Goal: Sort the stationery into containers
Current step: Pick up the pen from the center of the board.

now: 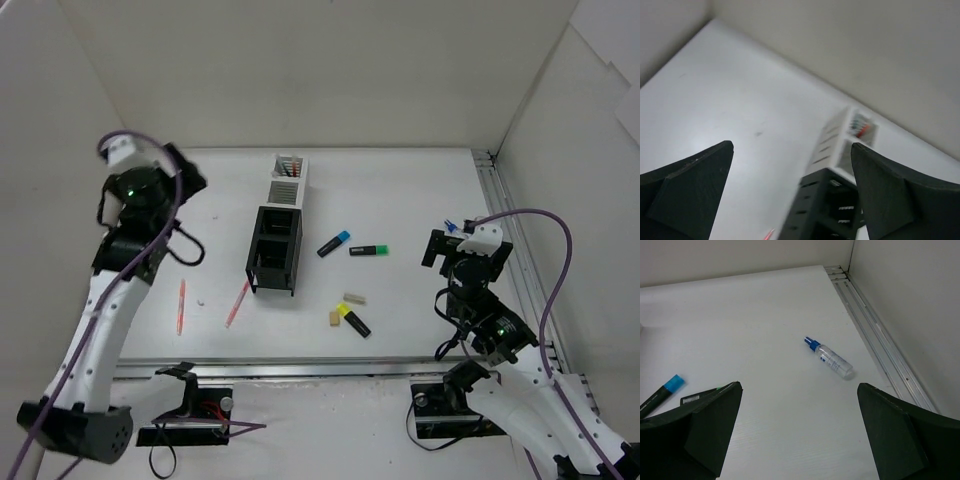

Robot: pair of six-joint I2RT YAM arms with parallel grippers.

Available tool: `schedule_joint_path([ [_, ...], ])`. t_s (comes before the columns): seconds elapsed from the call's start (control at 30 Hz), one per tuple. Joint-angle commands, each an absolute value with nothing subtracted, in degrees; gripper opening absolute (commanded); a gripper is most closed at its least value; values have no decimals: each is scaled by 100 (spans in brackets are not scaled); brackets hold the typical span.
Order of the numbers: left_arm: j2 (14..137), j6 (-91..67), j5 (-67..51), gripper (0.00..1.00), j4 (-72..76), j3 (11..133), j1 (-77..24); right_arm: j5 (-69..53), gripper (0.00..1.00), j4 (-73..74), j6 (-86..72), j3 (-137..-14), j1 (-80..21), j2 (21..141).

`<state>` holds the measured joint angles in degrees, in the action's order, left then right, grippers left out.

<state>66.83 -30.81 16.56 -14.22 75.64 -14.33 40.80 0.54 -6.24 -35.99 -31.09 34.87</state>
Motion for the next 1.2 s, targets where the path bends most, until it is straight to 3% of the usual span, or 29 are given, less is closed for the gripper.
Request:
schedule_joint_path([
  [0.0,6164,-4306,2110,99,-3655,6552,-688,3824,98,-193,-817,-3630,-3094,3542],
  [0.13,5801,-3957,1428,99,-3290,5653,322,3604,98,-193,-870,-3647,-3085,3682],
  [0.33,6818,-2568,-408,99,-2453,5229,1080,3366,98,-237,-914,-3665,-3103,3876],
  [0.53,7795,-2233,-606,88,-2417,5274,1134,3331,98,-176,-932,-3665,-3111,3859],
  [0.63,8076,-2197,-449,77,-2487,5212,1134,3314,98,-193,-958,-3656,-3085,3850],
  [0.77,8471,-2600,209,69,-2654,5115,1134,3243,98,-228,-984,-3683,-3111,4034],
  [1.0,8824,-2795,386,38,-2681,5098,1134,3164,98,-246,-984,-3727,-3094,4175],
  [1.17,8789,-2690,124,30,-2488,5019,1134,3181,98,-237,-984,-3692,-3085,4017],
])
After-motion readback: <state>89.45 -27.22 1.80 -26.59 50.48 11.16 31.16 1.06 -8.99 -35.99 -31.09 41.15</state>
